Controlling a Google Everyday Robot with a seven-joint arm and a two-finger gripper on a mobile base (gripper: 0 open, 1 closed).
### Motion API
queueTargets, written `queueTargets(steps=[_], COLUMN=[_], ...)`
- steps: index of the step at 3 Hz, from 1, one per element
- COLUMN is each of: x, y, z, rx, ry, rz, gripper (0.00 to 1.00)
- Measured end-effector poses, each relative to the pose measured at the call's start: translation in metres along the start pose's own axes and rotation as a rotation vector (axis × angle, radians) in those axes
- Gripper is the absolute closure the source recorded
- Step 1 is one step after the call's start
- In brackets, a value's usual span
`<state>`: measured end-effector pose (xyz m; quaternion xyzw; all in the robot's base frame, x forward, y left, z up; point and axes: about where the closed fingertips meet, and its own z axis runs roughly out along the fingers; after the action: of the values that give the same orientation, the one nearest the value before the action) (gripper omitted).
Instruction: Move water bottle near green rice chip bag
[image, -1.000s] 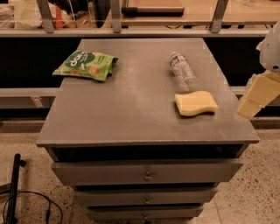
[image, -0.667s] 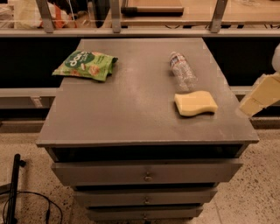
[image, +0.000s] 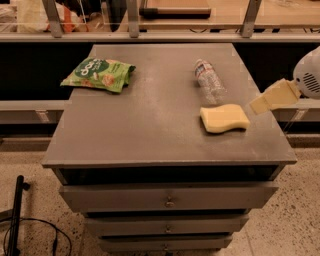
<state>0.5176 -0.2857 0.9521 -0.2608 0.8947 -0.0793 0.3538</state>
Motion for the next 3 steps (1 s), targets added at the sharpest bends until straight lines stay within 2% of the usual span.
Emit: queueTargets(steps=[1,2,3], x=[-0.016,-0.025,-0.038], y=[0.000,0.003,0.012], z=[0.044,0.069,0.093], rx=[0.028,0.027,-0.017], ry=[-0.079,-0.110,-0.158], rz=[0.134,0.191,0.211], gripper=[0.00,0.00,0.00])
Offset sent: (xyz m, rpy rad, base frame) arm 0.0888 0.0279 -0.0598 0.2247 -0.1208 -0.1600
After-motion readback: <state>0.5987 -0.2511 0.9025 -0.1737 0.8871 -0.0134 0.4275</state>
